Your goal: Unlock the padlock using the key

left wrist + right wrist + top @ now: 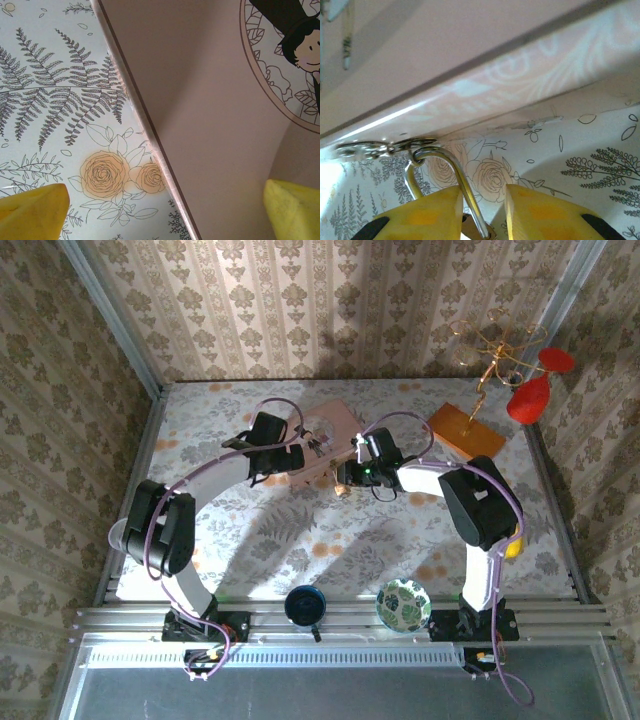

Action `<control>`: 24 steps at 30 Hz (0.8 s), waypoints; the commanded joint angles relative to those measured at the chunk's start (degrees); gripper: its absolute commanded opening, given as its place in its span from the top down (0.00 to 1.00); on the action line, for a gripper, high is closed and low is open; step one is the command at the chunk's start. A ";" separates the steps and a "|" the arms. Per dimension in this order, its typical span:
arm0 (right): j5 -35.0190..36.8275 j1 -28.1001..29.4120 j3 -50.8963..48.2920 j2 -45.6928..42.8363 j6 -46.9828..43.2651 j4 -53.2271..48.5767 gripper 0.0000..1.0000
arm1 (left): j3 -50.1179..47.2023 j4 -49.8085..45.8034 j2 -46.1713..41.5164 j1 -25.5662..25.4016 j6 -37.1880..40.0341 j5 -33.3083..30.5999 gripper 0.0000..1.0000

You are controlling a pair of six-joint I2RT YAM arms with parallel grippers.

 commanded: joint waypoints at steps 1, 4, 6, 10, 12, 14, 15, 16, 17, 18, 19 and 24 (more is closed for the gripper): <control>0.31 0.39 2.22 1.12 -1.70 -2.18 0.72 | 0.64 -2.81 1.08 0.46 0.93 -0.31 0.00; 0.01 0.39 2.61 1.61 -1.84 -2.10 0.72 | 0.57 -2.89 1.08 0.46 0.74 -0.04 0.00; -0.18 0.39 2.70 1.80 -1.63 -1.88 0.73 | 0.50 -2.88 1.02 0.47 0.74 -0.04 0.00; -0.52 0.47 2.61 2.27 -0.79 -0.80 0.74 | 0.37 -2.87 1.00 0.48 0.70 -0.04 0.00; -0.52 0.47 2.67 2.62 -0.52 -0.38 0.75 | 0.41 -2.87 1.08 0.50 0.66 -0.04 0.00; -0.44 0.47 2.78 2.90 -0.40 -0.28 0.77 | 0.45 -2.82 1.10 0.46 0.61 -0.04 0.00; -0.37 0.47 2.87 3.08 -0.31 -0.26 0.78 | 0.36 -2.83 1.11 0.51 0.65 -0.04 0.00; -0.22 0.47 2.92 3.20 -0.24 -0.14 0.79 | 0.36 -2.85 1.08 0.47 0.65 -0.02 0.00; -0.17 0.47 2.91 3.26 -0.22 -0.07 0.80 | 0.31 -2.86 1.08 0.47 0.65 -0.11 0.00; -0.17 0.47 2.87 3.35 -0.10 0.02 0.80 | 0.28 -2.79 1.17 0.47 0.65 -0.13 0.00; -0.17 0.47 2.82 3.38 0.12 0.26 0.81 | 0.28 -2.79 1.17 0.46 0.61 -0.13 0.00; -0.09 0.47 2.06 2.76 1.72 1.66 0.92 | 0.17 -2.78 1.39 0.47 0.31 -0.30 0.00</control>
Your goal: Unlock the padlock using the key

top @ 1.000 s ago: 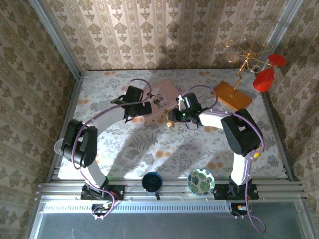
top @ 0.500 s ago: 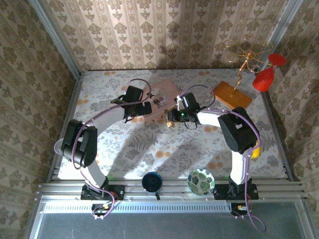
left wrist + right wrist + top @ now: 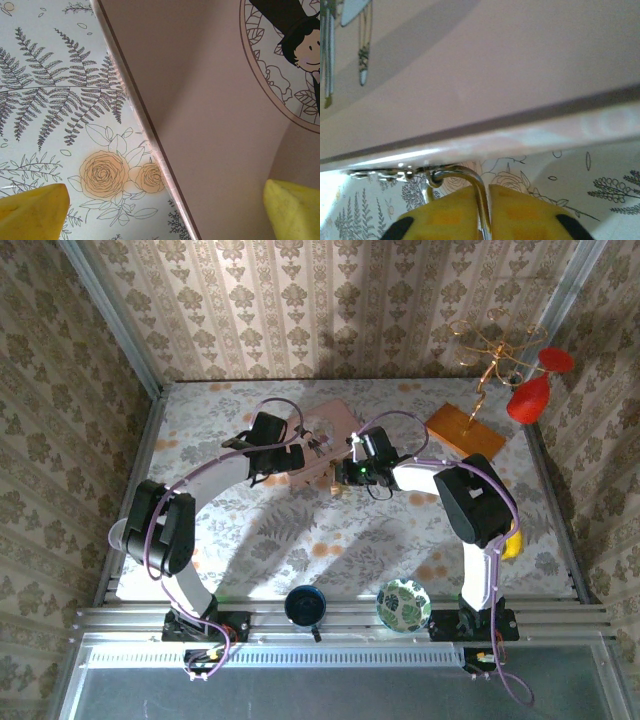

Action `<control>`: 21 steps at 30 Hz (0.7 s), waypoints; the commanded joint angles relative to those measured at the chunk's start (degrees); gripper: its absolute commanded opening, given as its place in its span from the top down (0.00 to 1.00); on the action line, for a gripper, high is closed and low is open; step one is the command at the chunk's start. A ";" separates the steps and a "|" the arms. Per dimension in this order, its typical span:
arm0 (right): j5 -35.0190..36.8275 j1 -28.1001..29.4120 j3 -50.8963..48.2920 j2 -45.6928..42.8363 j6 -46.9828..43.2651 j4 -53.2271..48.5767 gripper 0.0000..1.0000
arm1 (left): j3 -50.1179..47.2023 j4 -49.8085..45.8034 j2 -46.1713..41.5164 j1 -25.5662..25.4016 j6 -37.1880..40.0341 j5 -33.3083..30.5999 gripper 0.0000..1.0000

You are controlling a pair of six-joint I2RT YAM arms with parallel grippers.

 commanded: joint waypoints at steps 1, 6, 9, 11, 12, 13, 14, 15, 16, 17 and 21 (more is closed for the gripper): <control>0.68 -0.14 -0.10 0.80 1.78 1.29 0.94 | 0.10 -2.82 1.42 0.42 0.32 -0.53 0.00; 0.77 0.10 -1.77 -0.52 5.03 3.26 1.00 | -0.07 -2.85 1.44 0.43 0.32 -0.94 0.00; 1.77 0.21 -2.91 -1.56 7.46 3.77 1.00 | -0.30 -3.18 1.43 0.50 0.39 -1.24 0.00; 2.13 0.21 -3.51 -2.08 9.17 4.20 1.00 | -0.33 -3.24 1.37 0.51 0.41 -1.33 0.00; 2.22 0.21 -3.64 -2.28 10.06 4.11 1.00 | -0.47 -3.21 1.30 0.55 0.40 -1.42 0.00; 2.27 0.21 -3.85 -2.48 11.02 4.29 1.00 | -0.59 -3.20 1.26 0.50 0.33 -1.48 0.00; 2.31 0.21 -4.23 -2.65 11.86 4.64 1.00 | -0.72 -3.22 1.17 0.55 0.32 -1.51 0.00; 2.36 0.21 -4.60 -2.75 12.82 5.12 1.00 | -0.77 -3.16 1.17 0.55 0.24 -1.43 0.00; 2.42 0.21 -5.06 -2.85 13.96 5.68 1.00 | -0.88 -3.12 1.11 0.51 0.15 -1.30 0.00; 2.50 0.21 -5.41 -2.94 14.88 6.21 1.00 | -1.09 -3.00 1.04 0.48 0.06 -1.13 0.00; 2.77 0.26 -6.41 -2.68 17.65 8.51 1.00 | -1.79 -2.48 0.64 0.50 -0.20 -0.85 0.00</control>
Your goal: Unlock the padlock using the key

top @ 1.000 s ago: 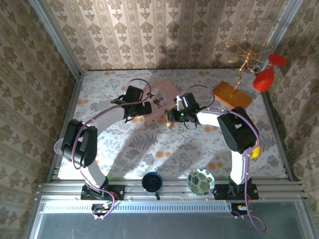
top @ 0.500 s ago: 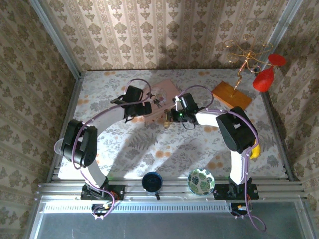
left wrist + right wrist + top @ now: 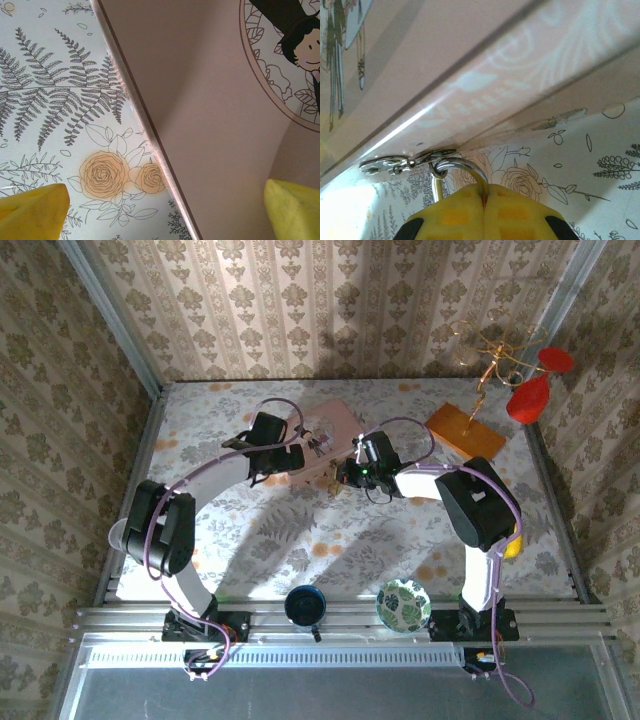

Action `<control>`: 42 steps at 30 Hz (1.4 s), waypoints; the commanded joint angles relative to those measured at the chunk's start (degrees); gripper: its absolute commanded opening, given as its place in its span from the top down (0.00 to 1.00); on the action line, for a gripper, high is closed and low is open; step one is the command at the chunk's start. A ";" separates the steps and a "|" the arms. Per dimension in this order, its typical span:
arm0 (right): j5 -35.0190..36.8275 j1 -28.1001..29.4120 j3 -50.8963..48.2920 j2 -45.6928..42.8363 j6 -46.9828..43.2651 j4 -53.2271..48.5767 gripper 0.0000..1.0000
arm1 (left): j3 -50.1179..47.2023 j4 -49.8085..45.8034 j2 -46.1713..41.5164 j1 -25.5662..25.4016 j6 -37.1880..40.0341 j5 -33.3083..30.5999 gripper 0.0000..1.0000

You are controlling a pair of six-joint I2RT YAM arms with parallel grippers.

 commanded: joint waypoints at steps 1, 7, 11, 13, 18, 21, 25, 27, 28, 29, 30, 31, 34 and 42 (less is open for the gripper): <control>2.14 -0.18 -1.36 -0.70 5.38 0.75 1.00 | -1.72 -2.76 0.55 0.53 -0.15 -0.87 0.00; 3.18 -0.18 -1.53 -0.20 7.01 1.75 1.00 | -2.38 -2.72 0.02 0.51 -0.25 -1.13 0.00; 3.59 -0.43 -1.77 -0.48 7.70 2.40 1.00 | -2.45 -2.78 -0.24 0.72 -0.25 -1.31 0.00; 3.56 -0.61 -1.98 -0.63 8.38 3.04 1.00 | -2.44 -2.72 -0.20 0.86 -0.25 -1.27 0.00; 2.46 -1.23 -2.37 -1.02 10.17 4.61 1.00 | -2.95 -2.75 -0.32 1.12 -0.25 -1.03 0.00; 1.62 -1.75 -2.52 -0.95 11.55 5.29 1.00 | -3.40 -2.81 -0.59 1.12 -0.09 -1.05 0.00; 0.22 -2.68 -3.16 -0.98 13.76 7.53 1.00 | -3.85 -2.96 -1.02 1.19 0.01 -0.96 0.00; -0.34 -3.02 -3.29 -0.89 14.60 8.15 1.00 | -3.96 -3.00 -1.18 1.12 -0.01 -0.95 0.00; -0.65 -3.19 -3.28 -0.89 15.02 8.58 1.00 | -3.98 -3.02 -1.28 1.12 0.02 -0.92 0.00; -0.87 -3.28 -3.28 -0.79 15.43 8.98 1.00 | -3.95 -3.06 -1.36 1.13 0.00 -0.93 0.00; -1.18 -3.38 -3.38 -0.72 15.84 9.48 1.00 | -3.93 -3.09 -1.51 2.50 0.10 -0.88 0.00; -1.41 -3.49 -3.47 -0.67 16.31 9.90 1.00 | -3.91 -3.07 -1.55 2.70 0.08 -0.82 0.00; -1.90 -3.91 -3.80 -0.62 17.36 11.20 1.00 | -3.75 -3.25 -1.68 2.83 0.28 -0.87 0.00; -3.83 -4.49 -4.50 -0.39 19.22 14.49 1.00 | -3.69 -3.27 -2.38 2.68 0.52 -0.34 0.00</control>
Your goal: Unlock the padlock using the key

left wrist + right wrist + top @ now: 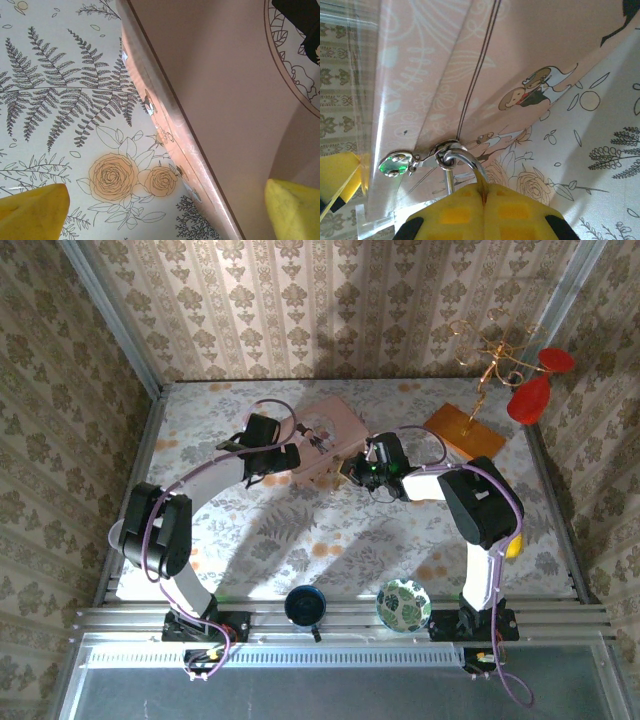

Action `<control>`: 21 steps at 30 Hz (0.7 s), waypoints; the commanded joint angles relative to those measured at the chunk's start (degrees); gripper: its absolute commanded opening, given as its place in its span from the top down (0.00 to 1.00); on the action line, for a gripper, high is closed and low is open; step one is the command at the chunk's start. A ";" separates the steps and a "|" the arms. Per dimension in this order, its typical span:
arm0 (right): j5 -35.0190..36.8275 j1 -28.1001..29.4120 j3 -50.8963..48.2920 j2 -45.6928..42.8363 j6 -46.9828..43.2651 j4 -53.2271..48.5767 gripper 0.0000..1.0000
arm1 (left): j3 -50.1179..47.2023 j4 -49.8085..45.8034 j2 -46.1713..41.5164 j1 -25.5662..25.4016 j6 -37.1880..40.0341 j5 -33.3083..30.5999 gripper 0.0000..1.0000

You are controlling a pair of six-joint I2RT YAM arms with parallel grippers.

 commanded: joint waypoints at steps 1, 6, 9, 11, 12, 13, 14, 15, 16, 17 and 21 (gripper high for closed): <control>0.40 -1.47 -0.73 -0.30 2.44 4.82 1.00 | -1.58 -5.26 -1.29 0.43 0.91 -1.66 0.00; 0.54 -1.73 -2.24 -0.04 4.41 7.94 1.00 | -1.26 -5.60 -1.88 -1.90 1.43 -2.89 0.00; 1.17 -1.90 -2.82 -0.05 5.84 8.73 1.00 | -0.14 -7.00 -1.07 -3.47 2.54 -5.12 0.00; 1.52 -1.91 -3.11 -0.05 7.00 9.48 1.00 | 0.72 -8.34 0.10 -4.23 3.31 -6.68 0.00; 1.76 -1.91 -3.24 -0.09 7.58 9.79 1.00 | 1.19 -8.79 0.59 -4.43 3.53 -6.99 0.00; 2.04 -1.91 -3.36 -0.07 8.04 10.10 1.00 | 1.30 -9.10 1.01 -4.52 3.62 -6.95 0.00; 2.25 -1.91 -3.45 -0.05 8.31 10.21 1.00 | 1.30 -9.12 1.23 -4.48 3.62 -6.93 0.00; 2.64 -1.91 -3.57 -0.18 8.62 10.09 1.00 | 1.06 -9.06 1.37 -4.52 3.59 -6.93 0.00; 3.32 -1.90 -3.70 -0.42 8.88 9.97 1.00 | 0.95 -9.03 1.41 -4.52 3.53 -6.91 0.00; 4.03 -1.90 -4.11 -0.66 9.21 10.10 1.00 | 0.78 -9.03 1.47 -4.52 3.55 -6.85 0.00; 6.75 -1.82 -5.77 -2.10 10.00 10.54 1.00 | 0.60 -9.47 1.86 -4.45 3.70 -6.90 0.00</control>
